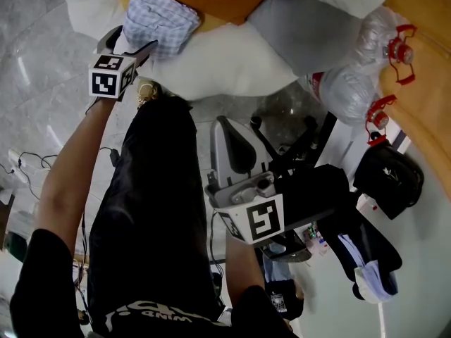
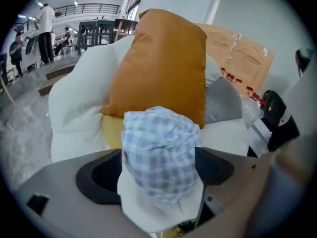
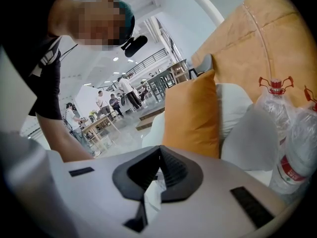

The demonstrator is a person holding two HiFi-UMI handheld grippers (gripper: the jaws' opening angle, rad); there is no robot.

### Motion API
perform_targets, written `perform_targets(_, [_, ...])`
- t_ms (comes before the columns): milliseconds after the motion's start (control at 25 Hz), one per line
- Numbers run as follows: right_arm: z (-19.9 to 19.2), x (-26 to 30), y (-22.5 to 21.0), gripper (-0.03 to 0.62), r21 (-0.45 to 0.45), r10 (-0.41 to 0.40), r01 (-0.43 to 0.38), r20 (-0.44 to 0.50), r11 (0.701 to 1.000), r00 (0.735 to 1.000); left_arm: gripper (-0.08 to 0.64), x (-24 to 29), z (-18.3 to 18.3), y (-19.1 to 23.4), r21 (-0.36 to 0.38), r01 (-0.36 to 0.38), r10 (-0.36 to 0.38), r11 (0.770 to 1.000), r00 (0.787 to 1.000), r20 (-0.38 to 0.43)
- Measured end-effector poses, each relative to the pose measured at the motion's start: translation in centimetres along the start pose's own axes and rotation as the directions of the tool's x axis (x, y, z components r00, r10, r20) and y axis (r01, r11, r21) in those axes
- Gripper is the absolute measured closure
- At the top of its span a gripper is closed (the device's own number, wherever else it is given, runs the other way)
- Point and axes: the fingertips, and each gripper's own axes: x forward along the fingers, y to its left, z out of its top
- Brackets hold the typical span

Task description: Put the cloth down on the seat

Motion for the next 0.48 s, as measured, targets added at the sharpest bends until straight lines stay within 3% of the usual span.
perform_targets(160, [0.3, -0.1, 0.5, 0.573, -0.005, 0.008, -0.008, 0.002, 1.0, 1.0, 0.106, -1.1, 0.8, 1.0, 0.006, -0.044, 0.043, 0.999, 0.999, 0.027])
perform_targets(480, [1.0, -0.2, 1.5, 0.572, -0.01, 0.026, -0.026, 0.005, 1.0, 1.0, 0.12, -3.0, 2.2, 0.5, -0.016, -0.009, 0.01, 1.0, 0.998, 0.06])
